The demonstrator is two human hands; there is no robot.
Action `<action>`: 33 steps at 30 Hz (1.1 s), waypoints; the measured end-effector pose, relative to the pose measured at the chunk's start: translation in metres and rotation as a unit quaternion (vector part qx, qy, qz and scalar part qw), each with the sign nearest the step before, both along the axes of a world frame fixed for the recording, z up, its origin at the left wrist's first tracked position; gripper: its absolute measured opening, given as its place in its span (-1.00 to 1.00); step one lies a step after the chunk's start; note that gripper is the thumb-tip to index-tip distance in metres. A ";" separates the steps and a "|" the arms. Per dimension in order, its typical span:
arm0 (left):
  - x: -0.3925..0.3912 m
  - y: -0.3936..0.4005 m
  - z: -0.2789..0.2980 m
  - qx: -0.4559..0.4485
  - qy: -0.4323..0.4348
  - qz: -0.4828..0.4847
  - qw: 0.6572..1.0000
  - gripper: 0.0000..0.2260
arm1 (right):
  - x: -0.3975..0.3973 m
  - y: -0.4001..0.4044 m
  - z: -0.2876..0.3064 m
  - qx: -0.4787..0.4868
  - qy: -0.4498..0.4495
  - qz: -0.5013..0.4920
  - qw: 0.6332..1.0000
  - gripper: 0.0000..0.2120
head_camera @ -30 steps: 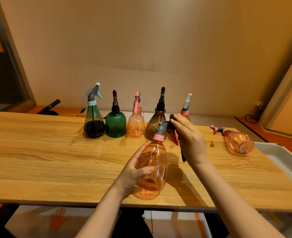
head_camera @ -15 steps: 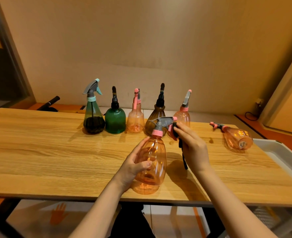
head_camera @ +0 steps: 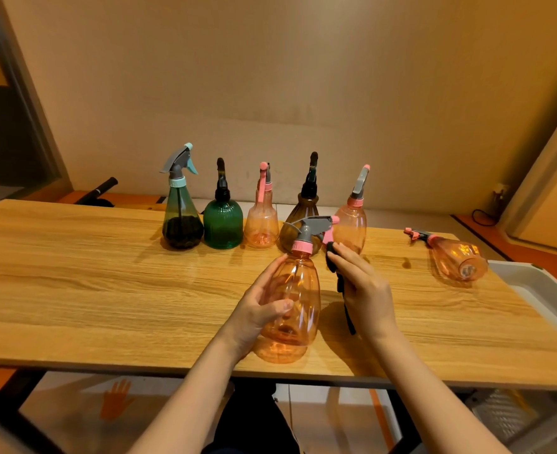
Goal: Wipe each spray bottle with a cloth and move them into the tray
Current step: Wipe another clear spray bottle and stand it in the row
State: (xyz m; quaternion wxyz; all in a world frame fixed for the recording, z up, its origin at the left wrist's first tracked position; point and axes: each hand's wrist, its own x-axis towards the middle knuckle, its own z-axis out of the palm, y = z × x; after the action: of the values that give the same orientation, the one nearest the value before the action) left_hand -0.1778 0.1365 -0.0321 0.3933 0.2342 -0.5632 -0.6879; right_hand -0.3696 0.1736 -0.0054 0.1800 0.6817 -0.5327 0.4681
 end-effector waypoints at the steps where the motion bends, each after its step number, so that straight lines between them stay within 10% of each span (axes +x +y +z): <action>1: 0.000 0.000 -0.001 -0.001 -0.001 0.001 1.000 -0.26 | -0.001 0.002 0.003 -0.006 0.001 0.003 1.000 -0.54; 20: -0.011 0.020 0.019 -0.215 -0.203 0.173 0.940 -0.16 | 0.021 0.002 0.021 -0.007 0.039 0.048 0.998 -0.63; 33: -0.008 0.008 0.019 -0.151 -0.216 0.140 0.954 -0.11 | 0.025 0.005 0.020 -0.034 0.008 0.090 0.995 -0.70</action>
State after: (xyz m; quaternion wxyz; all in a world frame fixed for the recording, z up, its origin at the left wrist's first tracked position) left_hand -0.1854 0.1441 -0.0129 0.3854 0.3917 -0.6937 -0.4657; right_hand -0.3443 0.1784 0.0146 0.1646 0.7237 -0.4514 0.4953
